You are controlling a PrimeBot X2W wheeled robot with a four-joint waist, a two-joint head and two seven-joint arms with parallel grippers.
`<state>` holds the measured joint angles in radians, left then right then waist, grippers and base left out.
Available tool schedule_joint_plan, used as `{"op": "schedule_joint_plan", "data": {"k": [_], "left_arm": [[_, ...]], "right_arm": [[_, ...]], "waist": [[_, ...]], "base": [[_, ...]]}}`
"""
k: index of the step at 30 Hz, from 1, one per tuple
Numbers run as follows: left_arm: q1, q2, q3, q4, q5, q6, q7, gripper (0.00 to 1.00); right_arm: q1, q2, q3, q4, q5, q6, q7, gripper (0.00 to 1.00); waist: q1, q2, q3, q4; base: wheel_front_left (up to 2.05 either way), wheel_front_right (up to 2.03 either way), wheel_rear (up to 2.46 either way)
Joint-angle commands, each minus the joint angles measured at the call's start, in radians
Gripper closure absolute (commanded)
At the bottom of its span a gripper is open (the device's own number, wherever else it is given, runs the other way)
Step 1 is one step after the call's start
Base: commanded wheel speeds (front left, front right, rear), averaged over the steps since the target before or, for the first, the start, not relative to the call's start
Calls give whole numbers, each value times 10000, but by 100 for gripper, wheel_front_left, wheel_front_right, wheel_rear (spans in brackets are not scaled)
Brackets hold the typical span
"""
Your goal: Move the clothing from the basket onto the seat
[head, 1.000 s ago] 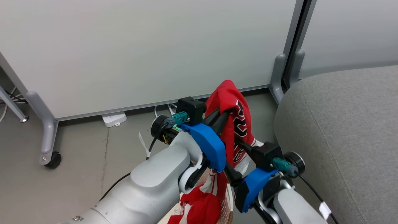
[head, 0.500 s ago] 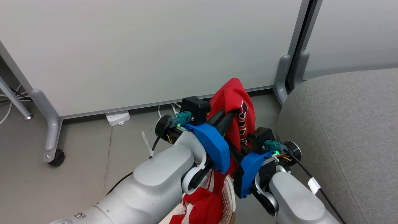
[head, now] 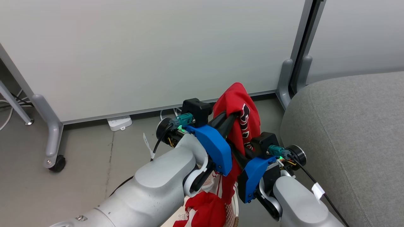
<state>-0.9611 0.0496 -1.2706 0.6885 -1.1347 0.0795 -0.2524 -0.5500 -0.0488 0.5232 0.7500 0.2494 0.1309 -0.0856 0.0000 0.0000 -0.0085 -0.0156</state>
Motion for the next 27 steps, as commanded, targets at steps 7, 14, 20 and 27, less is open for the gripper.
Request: {"op": "schedule_joint_plan", "data": {"k": [7, 14, 20, 27], "left_arm": [[-183, 17, -65, 52, -166, -29, -102, 100], [-203, 17, -85, 63, -201, -23, -108, 100], [-210, 17, -94, 63, -237, -43, -126, 100], [-206, 17, -105, 79, -118, -113, -145, 0]], "right_arm": [[7, -28, 96, 128, -70, -5, -96, 100], [12, -28, 107, 121, -109, -5, -95, 100], [32, -28, 139, 93, -113, -5, -39, 100], [25, -28, 103, 88, -121, -3, -101, 100]], "waist": [[0, 0, -81, -93], [0, 0, -87, -167], [0, 0, -45, -193], [0, 0, -5, -183]], "base": [[0, 0, 0], [0, 0, 0], [0, 0, 0], [0, 0, 0]]}}
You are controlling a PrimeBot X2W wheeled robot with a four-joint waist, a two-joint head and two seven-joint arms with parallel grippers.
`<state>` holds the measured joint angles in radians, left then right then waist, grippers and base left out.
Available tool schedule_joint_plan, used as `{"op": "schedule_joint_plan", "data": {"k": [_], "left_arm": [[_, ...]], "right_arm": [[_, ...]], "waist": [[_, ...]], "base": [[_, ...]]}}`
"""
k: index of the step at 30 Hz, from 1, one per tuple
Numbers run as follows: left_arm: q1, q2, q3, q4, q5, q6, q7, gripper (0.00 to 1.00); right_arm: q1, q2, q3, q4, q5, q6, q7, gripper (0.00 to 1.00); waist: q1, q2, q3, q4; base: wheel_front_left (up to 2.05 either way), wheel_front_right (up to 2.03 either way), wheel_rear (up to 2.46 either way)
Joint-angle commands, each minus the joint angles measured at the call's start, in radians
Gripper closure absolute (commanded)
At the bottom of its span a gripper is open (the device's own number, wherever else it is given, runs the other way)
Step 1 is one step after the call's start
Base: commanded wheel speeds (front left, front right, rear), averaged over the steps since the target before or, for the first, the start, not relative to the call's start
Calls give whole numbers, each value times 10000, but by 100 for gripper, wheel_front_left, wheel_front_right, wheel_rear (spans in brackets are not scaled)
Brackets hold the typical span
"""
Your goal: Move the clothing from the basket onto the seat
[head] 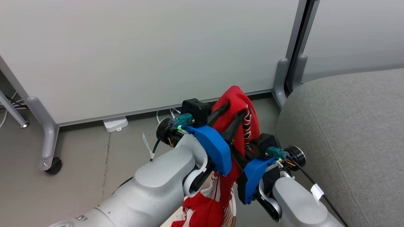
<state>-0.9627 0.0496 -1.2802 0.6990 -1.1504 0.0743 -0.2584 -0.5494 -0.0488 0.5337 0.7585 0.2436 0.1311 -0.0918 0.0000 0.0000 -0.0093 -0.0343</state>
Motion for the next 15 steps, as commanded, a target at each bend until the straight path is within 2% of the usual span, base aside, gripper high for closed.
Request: {"op": "schedule_joint_plan", "data": {"k": [1, 7, 15], "left_arm": [[-191, 18, -10, -42, 82, -87, -88, 0], [241, 21, 575, -311, 764, -470, -75, 0], [2360, 517, 2759, -1129, 3118, -965, -74, 0]], "right_arm": [[7, -28, -2, -7, -67, -7, -47, 100], [-12, -28, -132, -38, -115, -7, -97, 100], [135, -26, -466, 5, -228, -7, -193, 100]], "waist": [[0, 0, 8, 6], [0, 0, 87, 56], [0, 0, 291, 81]], "base": [[0, 0, 0], [0, 0, 0], [0, 0, 0]]}}
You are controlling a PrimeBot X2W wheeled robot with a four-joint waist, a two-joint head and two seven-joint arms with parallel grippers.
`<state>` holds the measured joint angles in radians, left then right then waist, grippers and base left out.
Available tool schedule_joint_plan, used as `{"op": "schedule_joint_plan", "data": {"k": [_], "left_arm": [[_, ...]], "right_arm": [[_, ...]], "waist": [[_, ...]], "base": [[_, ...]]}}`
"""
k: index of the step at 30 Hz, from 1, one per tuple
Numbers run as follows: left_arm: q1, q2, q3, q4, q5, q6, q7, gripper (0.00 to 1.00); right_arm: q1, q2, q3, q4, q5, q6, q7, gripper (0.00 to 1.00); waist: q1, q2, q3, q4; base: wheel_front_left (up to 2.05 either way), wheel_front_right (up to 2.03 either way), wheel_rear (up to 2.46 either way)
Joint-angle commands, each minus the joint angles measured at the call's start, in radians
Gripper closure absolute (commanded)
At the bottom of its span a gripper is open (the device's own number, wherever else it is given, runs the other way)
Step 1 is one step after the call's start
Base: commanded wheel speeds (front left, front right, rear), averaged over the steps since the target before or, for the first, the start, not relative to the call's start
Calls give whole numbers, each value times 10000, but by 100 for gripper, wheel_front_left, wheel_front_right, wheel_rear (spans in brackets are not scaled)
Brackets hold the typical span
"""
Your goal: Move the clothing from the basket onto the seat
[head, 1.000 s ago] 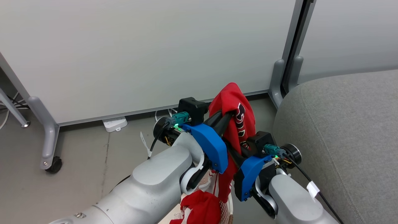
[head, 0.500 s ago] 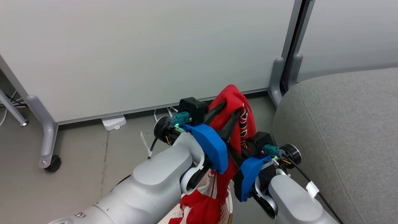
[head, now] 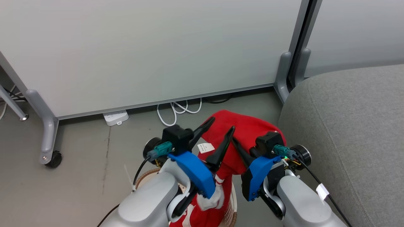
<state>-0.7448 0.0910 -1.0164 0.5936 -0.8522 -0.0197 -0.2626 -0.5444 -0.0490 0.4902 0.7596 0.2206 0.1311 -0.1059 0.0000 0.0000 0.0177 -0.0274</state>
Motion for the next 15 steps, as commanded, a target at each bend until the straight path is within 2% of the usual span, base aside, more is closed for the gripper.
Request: {"op": "schedule_joint_plan", "data": {"k": [1, 10, 15], "left_arm": [[460, 194, 375, -257, 437, -71, -32, 0], [2993, 771, 2768, -1746, 2804, -271, -31, 0], [4181, 755, 3945, -2171, 3555, -377, -31, 0]], "right_arm": [[84, -24, -76, -10, -40, -7, -66, 100], [163, -24, -547, -77, -310, -5, -109, 100], [267, -23, -803, -83, -462, -7, -111, 100]], "waist": [[0, 0, 51, 19], [0, 0, 232, 167], [0, 0, 200, 287]], "base": [[0, 0, 0], [0, 0, 0], [0, 0, 0]]}}
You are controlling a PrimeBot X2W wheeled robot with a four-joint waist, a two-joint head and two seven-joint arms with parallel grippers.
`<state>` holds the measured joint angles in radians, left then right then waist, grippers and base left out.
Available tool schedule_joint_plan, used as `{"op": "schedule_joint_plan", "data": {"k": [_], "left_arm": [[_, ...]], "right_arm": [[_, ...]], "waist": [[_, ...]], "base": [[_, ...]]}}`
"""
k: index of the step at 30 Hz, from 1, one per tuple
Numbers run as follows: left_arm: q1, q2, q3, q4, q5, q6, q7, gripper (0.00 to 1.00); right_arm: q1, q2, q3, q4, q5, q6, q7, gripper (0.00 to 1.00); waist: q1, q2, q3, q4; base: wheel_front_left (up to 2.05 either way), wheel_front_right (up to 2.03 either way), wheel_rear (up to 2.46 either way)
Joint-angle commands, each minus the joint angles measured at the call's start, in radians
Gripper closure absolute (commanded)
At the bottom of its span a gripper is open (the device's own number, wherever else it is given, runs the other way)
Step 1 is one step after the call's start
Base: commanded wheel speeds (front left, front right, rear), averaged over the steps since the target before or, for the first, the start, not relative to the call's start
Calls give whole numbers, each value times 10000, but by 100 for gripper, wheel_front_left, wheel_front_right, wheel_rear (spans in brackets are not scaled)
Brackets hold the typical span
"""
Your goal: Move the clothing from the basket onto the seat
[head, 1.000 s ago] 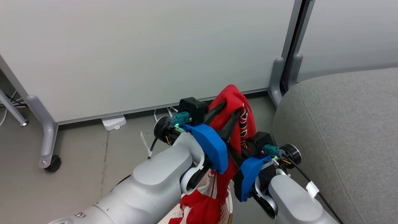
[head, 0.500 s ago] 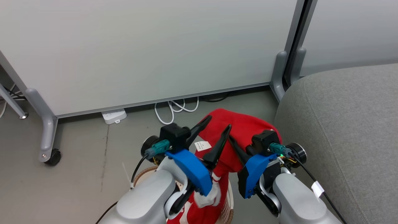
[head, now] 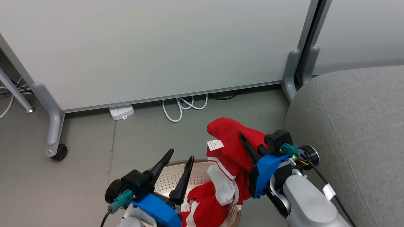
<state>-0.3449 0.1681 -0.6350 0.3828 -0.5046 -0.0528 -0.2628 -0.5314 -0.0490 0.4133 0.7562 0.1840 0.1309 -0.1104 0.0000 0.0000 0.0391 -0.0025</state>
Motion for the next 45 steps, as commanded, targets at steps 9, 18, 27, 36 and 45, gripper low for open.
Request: {"op": "schedule_joint_plan", "data": {"k": [9, 18, 27, 36, 45], "left_arm": [[1113, -391, 1321, -84, 904, -452, -30, 0], [1334, -699, 1826, 142, 1301, -667, -30, 0], [1327, -879, 2184, 171, 1563, -735, -30, 0], [1077, -992, 2065, 233, 1680, -780, -30, 0], [860, -962, 1943, 291, 1706, -783, -30, 0]], "right_arm": [[287, -24, -194, -111, -200, -5, 31, 100], [414, -25, -108, -161, -166, -5, 104, 100], [277, -26, 29, -343, -90, -5, 175, 100], [192, -22, -109, -342, -169, -5, 112, 100], [218, -20, -153, -296, -79, -5, 20, 100]], "waist": [[0, 0, -132, 205], [0, 0, -221, 20], [0, 0, 15, -1079], [0, 0, 236, -2569], [0, 0, 326, -4038]], "base": [[0, 0, 0], [0, 0, 0], [0, 0, 0], [0, 0, 0], [0, 0, 0]]}}
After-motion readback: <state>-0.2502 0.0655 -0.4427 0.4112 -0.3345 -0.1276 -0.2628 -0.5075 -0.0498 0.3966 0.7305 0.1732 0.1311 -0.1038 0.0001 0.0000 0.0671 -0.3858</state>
